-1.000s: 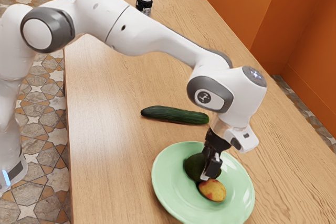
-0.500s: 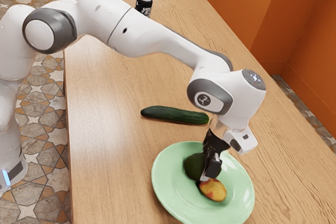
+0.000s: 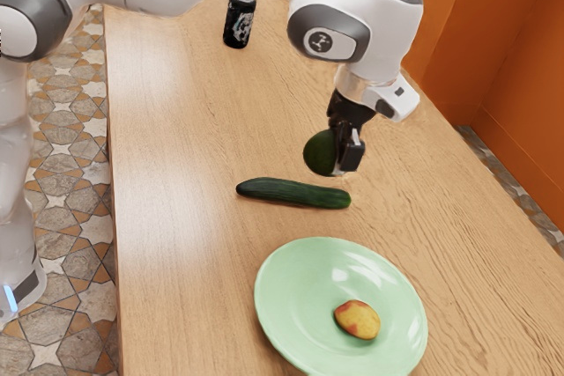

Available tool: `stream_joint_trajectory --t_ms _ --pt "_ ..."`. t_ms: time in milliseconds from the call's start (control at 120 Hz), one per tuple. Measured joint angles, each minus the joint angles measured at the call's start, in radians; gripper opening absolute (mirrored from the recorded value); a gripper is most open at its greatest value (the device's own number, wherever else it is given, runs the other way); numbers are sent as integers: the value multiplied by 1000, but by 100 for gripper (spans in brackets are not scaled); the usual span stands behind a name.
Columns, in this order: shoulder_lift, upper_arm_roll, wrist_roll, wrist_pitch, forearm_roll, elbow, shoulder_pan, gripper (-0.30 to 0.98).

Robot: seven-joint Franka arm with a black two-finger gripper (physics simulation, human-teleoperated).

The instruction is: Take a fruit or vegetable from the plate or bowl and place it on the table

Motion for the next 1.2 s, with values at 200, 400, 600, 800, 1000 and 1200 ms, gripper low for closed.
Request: stream_joint_trajectory --t_ms 200,400,600,800,1000,1200 --pt "-32 270 66 -71 -1 0 29 38" --pt "-25 297 125 -98 -3 -4 286 49" --pt "-16 302 174 -110 -9 -5 385 64" --pt "-16 300 216 -114 -14 -1 186 68" --pt "24 144 240 -109 -21 55 34 68" --pt "28 49 246 -104 -24 87 -15 68"
